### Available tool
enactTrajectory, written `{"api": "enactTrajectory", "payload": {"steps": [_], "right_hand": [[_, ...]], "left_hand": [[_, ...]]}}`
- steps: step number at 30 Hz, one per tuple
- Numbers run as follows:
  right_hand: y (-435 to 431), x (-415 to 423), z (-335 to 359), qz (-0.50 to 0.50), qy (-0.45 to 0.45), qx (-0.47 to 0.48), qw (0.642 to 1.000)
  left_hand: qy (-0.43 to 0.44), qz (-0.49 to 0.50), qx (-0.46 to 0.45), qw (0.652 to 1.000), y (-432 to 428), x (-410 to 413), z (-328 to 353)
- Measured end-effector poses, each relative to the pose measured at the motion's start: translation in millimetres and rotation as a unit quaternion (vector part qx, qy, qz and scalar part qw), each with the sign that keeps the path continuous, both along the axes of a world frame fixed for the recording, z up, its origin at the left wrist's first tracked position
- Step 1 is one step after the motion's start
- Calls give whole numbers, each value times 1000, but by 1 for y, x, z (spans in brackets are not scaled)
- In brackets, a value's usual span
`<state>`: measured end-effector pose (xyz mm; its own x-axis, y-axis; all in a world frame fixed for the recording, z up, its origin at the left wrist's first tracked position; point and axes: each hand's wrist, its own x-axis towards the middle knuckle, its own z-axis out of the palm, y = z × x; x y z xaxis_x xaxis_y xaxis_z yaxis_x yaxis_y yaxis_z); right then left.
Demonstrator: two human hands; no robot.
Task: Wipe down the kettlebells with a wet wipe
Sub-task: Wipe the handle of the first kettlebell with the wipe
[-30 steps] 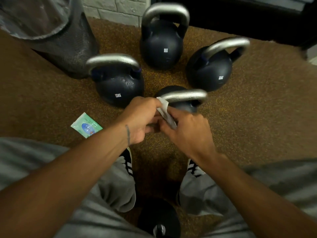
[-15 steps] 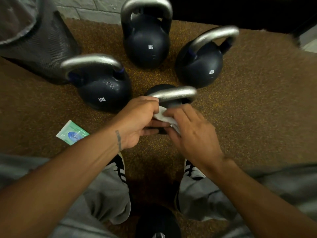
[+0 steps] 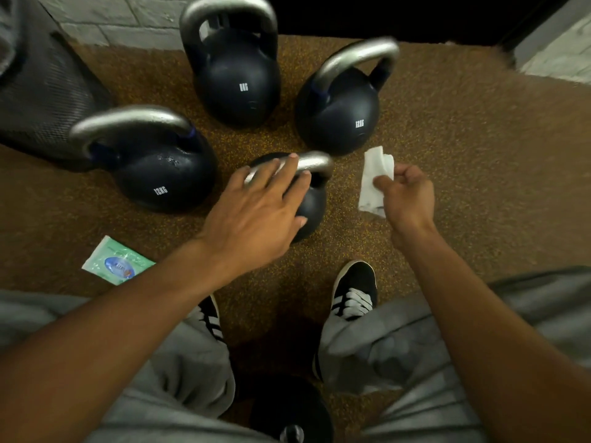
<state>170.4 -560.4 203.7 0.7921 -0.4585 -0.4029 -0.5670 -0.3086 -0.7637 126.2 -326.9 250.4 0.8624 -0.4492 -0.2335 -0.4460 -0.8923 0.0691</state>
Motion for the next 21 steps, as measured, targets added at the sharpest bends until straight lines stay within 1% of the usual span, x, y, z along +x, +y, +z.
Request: {"api": "enactTrajectory", "payload": {"steps": [3, 7, 10, 13, 15, 18, 21], "right_hand": [[3, 11, -13, 42, 31, -43, 998], [18, 15, -24, 91, 5, -73, 993], [31, 15, -29, 147, -16, -61, 987], [41, 12, -32, 197, -42, -28, 979], [44, 10, -38, 194, -45, 6, 980], [40, 11, -41, 187, -22, 92, 978], [36, 16, -40, 165, -22, 166, 972]], "left_hand": [[2, -31, 37, 999, -9, 6, -5], [-2, -25, 56, 998, -20, 16, -8], [5, -17, 74, 997, -22, 18, -15], [11, -15, 79, 997, -24, 16, -19], [13, -19, 84, 996, -25, 15, -21], [9, -19, 82, 996, -23, 16, -22], [17, -21, 88, 996, -23, 17, -21]]}}
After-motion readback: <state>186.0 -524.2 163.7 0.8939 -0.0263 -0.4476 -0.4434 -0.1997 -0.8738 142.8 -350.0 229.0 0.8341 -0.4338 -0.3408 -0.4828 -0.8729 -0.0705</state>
